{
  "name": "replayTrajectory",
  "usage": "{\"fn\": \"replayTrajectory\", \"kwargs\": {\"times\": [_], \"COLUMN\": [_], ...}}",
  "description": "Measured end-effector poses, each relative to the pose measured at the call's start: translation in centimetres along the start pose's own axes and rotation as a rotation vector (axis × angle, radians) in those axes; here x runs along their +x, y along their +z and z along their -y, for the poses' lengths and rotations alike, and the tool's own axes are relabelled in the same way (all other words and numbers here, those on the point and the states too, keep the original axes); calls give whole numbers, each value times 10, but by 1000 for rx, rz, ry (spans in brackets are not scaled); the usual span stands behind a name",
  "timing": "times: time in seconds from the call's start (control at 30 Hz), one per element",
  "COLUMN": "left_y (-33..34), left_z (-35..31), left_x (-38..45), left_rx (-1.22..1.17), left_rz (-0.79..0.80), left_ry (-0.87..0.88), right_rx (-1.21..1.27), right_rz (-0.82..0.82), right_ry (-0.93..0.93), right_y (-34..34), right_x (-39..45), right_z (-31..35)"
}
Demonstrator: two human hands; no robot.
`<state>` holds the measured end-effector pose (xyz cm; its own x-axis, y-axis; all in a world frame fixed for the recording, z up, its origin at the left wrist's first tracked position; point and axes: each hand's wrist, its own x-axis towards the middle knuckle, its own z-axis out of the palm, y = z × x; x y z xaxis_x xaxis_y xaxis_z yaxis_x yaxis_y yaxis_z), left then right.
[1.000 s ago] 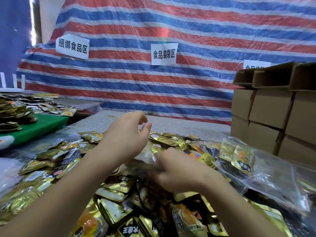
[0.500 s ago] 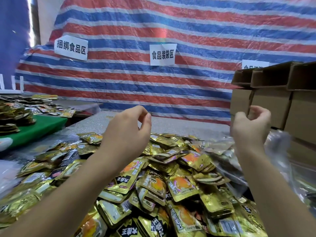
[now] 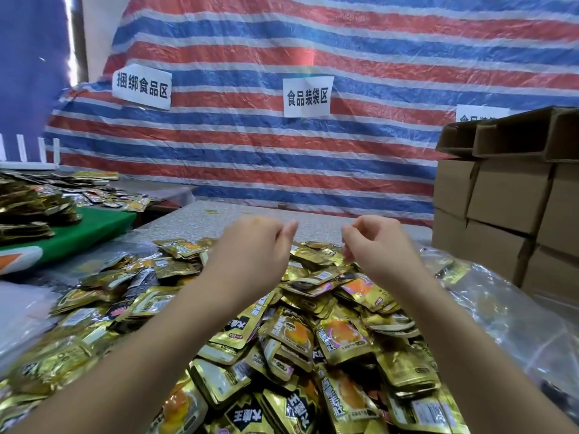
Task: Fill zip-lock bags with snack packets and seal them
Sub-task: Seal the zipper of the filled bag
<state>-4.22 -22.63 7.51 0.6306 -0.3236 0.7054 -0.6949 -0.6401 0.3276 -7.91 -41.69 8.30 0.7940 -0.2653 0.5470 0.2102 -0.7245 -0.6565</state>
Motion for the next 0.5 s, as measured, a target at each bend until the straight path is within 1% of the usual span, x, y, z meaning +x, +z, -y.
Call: {"fn": "replayTrajectory", "kwargs": {"times": [0.1,0.2,0.33,0.4,0.43,0.5], "left_y": [-2,-10,-30,-48,-58,-72], "left_z": [3,24,85,129,147,177], "left_x": [-1,3,7,5,2,-8], "left_rx": [93,203,444,544,600,732], "left_rz": [100,140,153,183,232,402], "left_ry": [-64,-157,-324,-489,-573,-700], "right_rx": [19,55,131,200,223,249], "right_rz": [21,37,53,60,63,70], "right_ry": [-44,-50,-35,-5,5,9], "right_y": [2,2,-3,-6,-7,-7], "right_x": [-5,-6,-7,-7,-8,-8], "right_z": [7,11,18,21,23,25]}}
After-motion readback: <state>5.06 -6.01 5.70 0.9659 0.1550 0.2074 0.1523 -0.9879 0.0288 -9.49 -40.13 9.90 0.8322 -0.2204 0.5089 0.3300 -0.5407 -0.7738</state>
